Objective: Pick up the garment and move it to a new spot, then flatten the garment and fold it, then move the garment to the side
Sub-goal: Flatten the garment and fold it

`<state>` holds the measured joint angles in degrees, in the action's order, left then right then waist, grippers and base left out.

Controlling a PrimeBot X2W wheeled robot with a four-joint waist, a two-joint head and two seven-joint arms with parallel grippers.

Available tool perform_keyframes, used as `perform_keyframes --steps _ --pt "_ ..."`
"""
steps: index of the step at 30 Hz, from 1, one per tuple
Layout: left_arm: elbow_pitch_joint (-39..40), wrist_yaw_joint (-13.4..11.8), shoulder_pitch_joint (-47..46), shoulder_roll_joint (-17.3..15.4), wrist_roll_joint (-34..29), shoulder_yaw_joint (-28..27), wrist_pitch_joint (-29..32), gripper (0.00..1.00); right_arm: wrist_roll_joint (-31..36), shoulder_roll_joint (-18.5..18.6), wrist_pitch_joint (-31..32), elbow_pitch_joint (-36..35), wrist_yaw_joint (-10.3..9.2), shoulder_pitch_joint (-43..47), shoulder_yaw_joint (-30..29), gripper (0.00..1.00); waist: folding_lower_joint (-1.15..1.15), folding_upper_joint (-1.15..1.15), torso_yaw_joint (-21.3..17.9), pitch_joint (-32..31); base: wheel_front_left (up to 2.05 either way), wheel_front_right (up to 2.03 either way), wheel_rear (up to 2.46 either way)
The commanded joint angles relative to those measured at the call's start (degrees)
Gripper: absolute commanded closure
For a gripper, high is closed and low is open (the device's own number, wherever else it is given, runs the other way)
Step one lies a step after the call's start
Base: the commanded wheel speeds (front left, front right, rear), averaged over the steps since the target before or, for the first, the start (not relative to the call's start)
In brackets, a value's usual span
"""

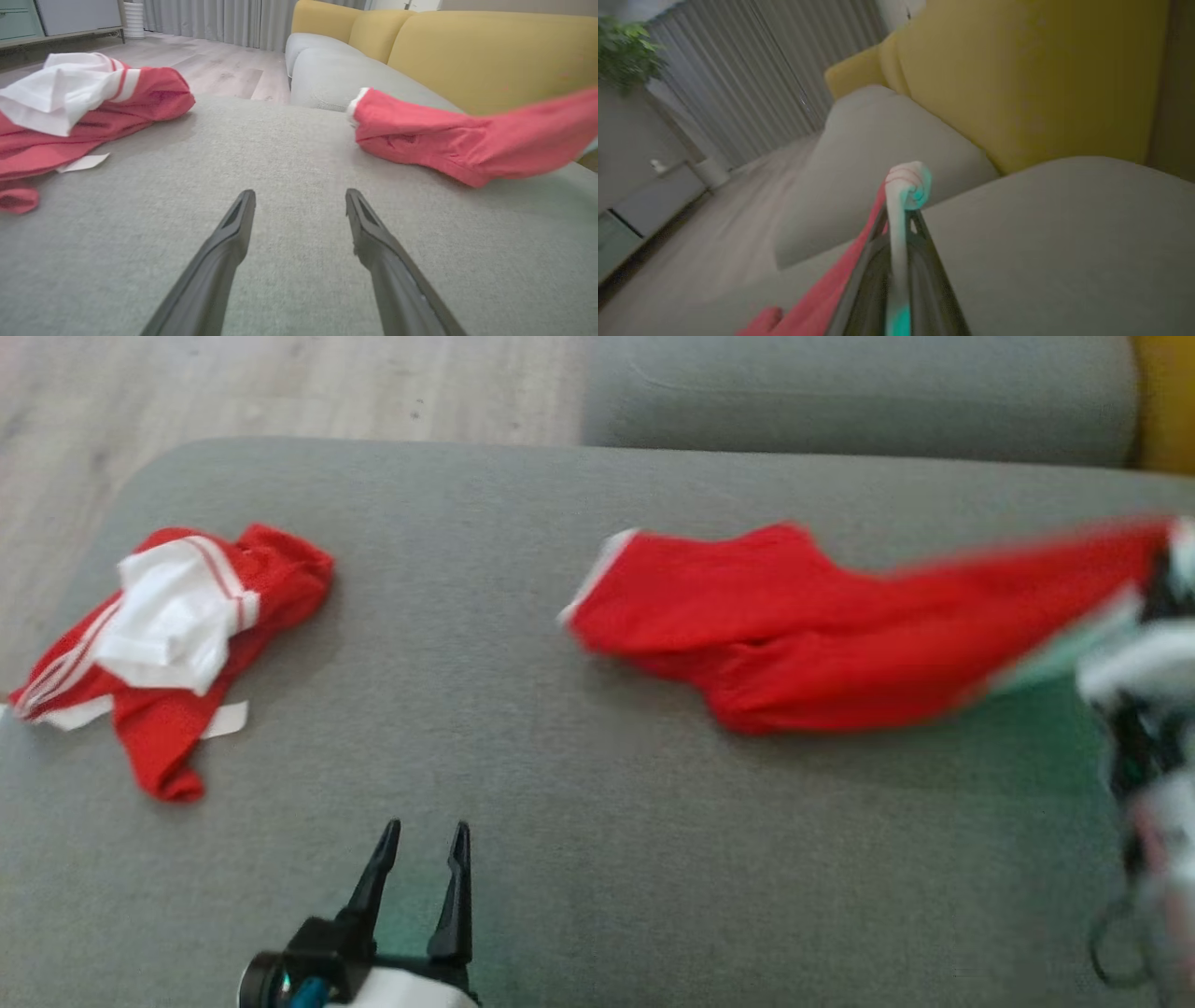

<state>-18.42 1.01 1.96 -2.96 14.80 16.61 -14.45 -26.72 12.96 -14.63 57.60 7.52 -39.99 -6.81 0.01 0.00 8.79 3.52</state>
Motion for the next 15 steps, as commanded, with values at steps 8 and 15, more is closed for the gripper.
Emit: perform_keyframes --steps 8,15 --pt "1.51 -0.23 -4.21 0.08 -0.02 -1.03 -0.55 0.00 16.38 -2.16 -0.36 -10.40 -0.03 7.78 -9.85 0.00 -0.01 0.00 -4.91 2.26 0.00 0.00 0.00" --pt "1.75 0.02 -5.21 0.08 0.62 0.16 -0.55 0.00 25.87 -6.99 -0.37 -28.82 -0.03 18.54 1.37 0.00 -0.01 0.00 -6.38 2.40 0.00 0.00 0.00"
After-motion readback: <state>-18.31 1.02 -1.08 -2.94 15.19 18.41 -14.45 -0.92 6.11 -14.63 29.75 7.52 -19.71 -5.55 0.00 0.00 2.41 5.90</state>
